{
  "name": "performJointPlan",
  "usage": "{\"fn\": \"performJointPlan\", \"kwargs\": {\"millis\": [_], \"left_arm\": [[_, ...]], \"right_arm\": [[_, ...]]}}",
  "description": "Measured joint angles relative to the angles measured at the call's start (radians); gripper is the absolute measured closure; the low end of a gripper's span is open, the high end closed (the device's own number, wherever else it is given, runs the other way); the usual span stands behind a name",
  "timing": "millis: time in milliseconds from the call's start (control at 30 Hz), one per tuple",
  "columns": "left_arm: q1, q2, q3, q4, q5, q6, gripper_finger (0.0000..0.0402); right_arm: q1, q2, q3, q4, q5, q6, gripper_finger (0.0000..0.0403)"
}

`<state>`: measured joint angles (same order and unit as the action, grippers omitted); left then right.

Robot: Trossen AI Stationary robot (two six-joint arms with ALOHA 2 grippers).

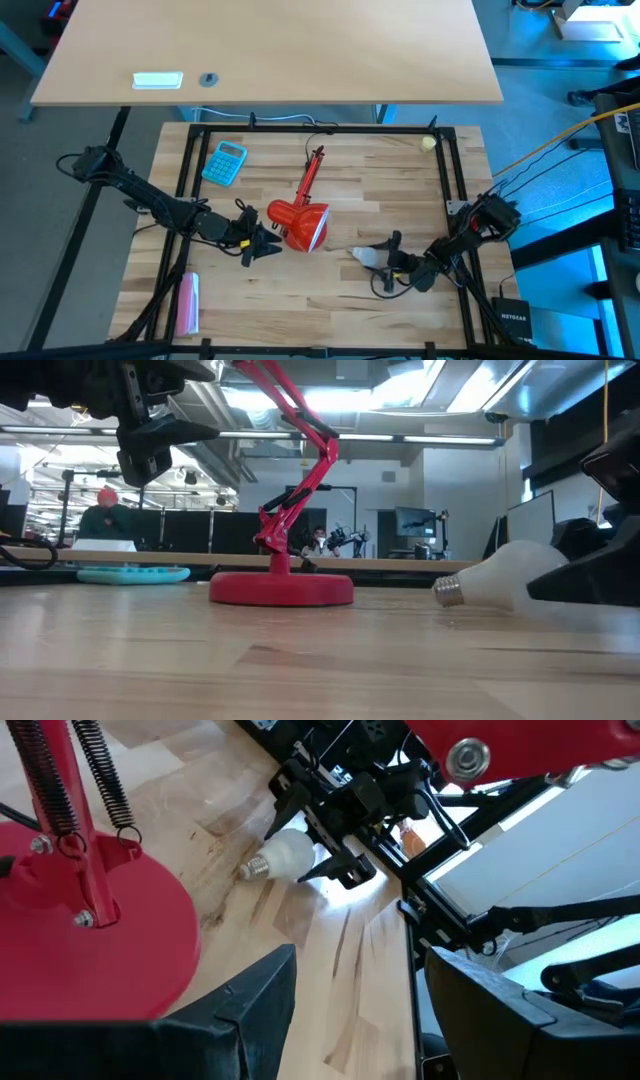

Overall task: Screw lightbulb
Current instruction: Insert the lightbulb into the lamp

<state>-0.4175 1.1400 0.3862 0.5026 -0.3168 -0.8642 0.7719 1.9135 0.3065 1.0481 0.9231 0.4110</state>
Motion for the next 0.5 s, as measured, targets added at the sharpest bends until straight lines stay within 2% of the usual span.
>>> {"fn": "performJointPlan", "kwargs": {"millis": [267,500], "left_arm": [[0.001,0.0,0.0,0.001,-0.008,0.009,0.0189],[0.001,-0.019,0.0,0.001,-0.008,0.084,0.0189]], "right_arm": [[0.0,-0.008,0.002,0.001,0.017,0.001,0.0116],[0.0,-0.112,0.002,-0.004,0.017,-0.035,0.0168]]}}
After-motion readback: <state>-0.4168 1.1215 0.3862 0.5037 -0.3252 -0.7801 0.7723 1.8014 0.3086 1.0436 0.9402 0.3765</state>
